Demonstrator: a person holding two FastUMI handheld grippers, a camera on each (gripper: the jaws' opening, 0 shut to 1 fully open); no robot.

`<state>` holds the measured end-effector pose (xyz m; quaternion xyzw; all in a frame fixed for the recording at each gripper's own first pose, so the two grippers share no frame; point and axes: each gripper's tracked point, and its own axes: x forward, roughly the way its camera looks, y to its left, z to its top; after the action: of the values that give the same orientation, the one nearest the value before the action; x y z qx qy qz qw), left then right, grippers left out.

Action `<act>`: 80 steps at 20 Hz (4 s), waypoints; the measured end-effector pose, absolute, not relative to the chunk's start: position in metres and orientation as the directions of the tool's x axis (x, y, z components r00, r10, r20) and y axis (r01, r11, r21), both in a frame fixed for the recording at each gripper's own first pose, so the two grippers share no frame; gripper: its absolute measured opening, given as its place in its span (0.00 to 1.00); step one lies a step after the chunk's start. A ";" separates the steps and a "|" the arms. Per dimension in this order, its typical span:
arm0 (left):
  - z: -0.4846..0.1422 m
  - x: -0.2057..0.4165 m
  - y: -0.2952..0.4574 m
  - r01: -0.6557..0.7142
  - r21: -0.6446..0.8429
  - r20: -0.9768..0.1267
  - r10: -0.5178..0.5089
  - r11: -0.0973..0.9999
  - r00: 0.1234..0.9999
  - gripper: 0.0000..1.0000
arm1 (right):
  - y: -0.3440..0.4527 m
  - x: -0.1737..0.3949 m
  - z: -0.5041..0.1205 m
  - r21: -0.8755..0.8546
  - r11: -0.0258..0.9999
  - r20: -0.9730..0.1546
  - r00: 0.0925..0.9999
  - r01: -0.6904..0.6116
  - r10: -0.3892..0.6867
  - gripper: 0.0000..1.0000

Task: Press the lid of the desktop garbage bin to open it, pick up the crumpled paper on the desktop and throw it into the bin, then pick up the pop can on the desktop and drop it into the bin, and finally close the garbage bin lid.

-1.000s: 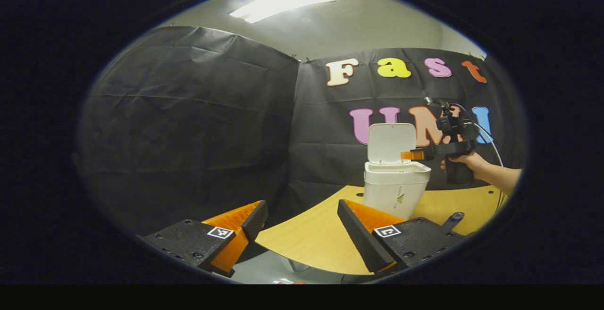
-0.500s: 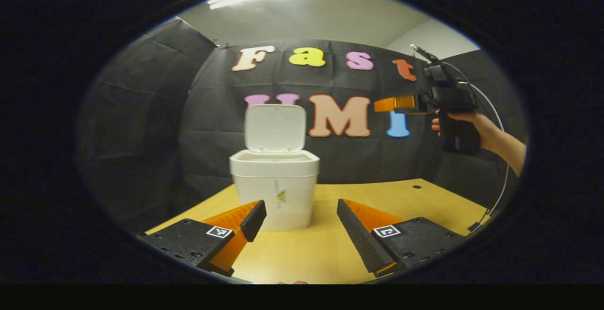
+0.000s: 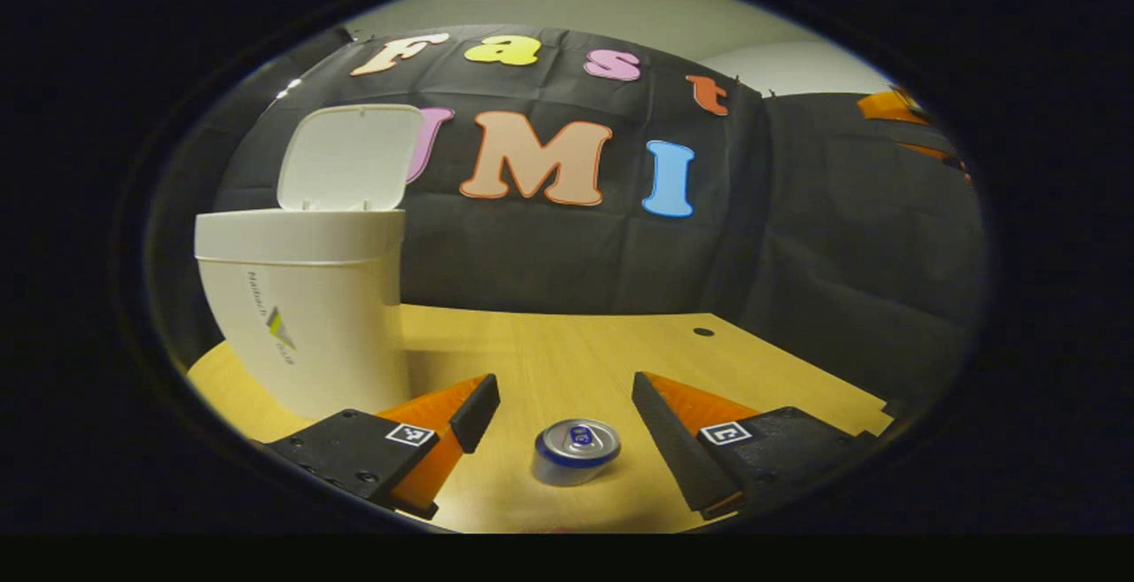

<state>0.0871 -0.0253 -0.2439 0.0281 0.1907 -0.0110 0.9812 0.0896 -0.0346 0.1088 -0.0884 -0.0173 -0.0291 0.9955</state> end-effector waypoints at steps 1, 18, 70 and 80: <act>-0.258 0.089 -0.026 0.027 0.043 -0.400 -0.007 0.999 0.917 0.93 | -0.042 0.084 0.104 -0.162 0.984 0.025 0.997 0.075 -0.072 0.96; -0.321 0.066 -0.007 -0.083 0.074 -0.593 0.110 0.994 0.797 0.77 | -0.076 0.082 0.079 -0.171 0.983 -0.039 0.997 0.061 -0.069 0.96; 0.096 0.288 0.252 -0.246 0.234 -0.223 0.298 0.941 0.928 0.92 | -0.104 0.018 -0.086 0.016 0.969 -0.388 0.895 0.245 -0.220 0.94; 0.009 0.181 0.217 -0.165 0.148 -0.326 0.205 0.975 0.923 0.93 | -0.081 0.028 -0.104 0.036 0.988 -0.433 0.893 0.151 -0.121 0.96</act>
<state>0.1809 0.2168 0.0091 0.0588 0.1725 0.0946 0.9787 0.0283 -0.0808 -0.1037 0.0341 0.2204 -0.0699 0.9723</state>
